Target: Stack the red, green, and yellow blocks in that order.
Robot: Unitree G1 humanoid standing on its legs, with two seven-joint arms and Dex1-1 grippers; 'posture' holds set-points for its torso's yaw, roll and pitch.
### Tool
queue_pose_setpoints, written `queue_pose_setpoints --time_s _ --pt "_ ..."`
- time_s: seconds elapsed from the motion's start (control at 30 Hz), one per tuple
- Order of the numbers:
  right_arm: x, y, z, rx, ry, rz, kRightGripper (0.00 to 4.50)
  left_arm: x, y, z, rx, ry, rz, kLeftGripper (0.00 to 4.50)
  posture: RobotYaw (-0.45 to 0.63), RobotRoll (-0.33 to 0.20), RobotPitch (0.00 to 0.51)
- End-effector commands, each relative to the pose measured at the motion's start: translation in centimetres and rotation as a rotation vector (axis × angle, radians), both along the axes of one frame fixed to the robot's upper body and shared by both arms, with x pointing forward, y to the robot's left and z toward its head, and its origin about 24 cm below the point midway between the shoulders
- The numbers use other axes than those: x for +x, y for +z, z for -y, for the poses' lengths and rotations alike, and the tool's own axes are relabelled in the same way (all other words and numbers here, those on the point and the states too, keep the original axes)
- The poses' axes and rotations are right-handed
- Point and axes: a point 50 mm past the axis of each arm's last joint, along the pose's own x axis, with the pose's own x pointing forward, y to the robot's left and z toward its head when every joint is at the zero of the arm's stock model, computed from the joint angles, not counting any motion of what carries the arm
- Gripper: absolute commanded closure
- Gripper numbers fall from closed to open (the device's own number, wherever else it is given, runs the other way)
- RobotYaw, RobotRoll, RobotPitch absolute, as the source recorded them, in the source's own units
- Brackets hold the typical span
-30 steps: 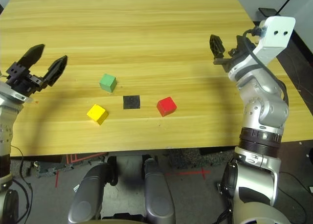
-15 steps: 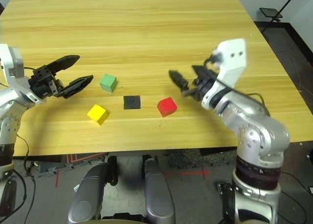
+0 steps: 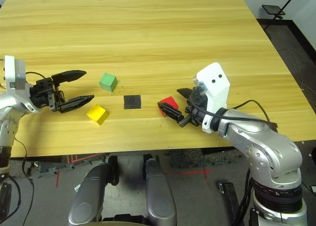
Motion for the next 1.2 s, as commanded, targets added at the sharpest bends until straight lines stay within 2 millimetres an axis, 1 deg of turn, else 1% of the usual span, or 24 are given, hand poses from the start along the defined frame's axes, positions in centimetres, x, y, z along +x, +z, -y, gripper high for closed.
queue_pose_setpoints --time_s 0.03,0.3,0.47,0.73,0.97,1.07,1.1,1.13,1.17,1.2 --pt "-0.6 -0.8 -0.7 -0.044 0.032 0.002 0.00 -0.2 -0.1 0.2 -0.003 -0.022 -0.001 0.04 0.18 -0.024 0.332" --pt "-1.1 -1.4 -1.4 -0.086 -0.007 0.054 0.00 -0.8 -0.4 0.4 -0.004 -0.042 -0.025 0.04 0.19 -0.017 0.329" --pt "-1.1 -1.8 -1.4 -0.090 -0.054 0.069 0.00 -0.8 -0.6 0.5 -0.006 -0.042 -0.028 0.04 0.19 -0.010 0.323" --pt "-1.3 -3.7 -0.7 -0.083 -0.129 0.043 0.00 -0.9 -0.4 0.6 -0.001 -0.049 -0.026 0.04 0.19 0.000 0.323" --pt "-1.4 -5.8 -0.1 -0.078 -0.157 0.019 0.00 -0.8 -0.4 0.8 0.004 -0.054 -0.027 0.04 0.18 0.007 0.320" --pt "-1.3 -6.1 -0.3 -0.059 -0.147 0.024 0.60 -0.8 -0.4 0.8 0.001 -0.052 -0.028 0.00 0.18 0.009 0.320" --pt "-1.2 -6.1 -0.3 -0.057 -0.145 0.026 0.95 -0.8 -0.4 0.9 0.001 -0.052 -0.028 0.00 0.18 0.009 0.320" --pt "-1.2 -6.1 -0.3 -0.056 -0.144 0.030 1.39 -0.8 -0.4 0.9 0.001 -0.052 -0.028 0.00 0.18 0.009 0.320" --pt "-1.1 -6.1 -0.3 -0.055 -0.144 0.035 1.66 -0.8 -0.5 0.9 0.000 -0.052 -0.029 0.00 0.18 0.011 0.318" --pt "-0.8 -6.1 -0.3 -0.058 -0.140 0.046 2.11 -0.8 -0.6 1.0 -0.002 -0.053 -0.031 0.00 0.19 0.011 0.318"
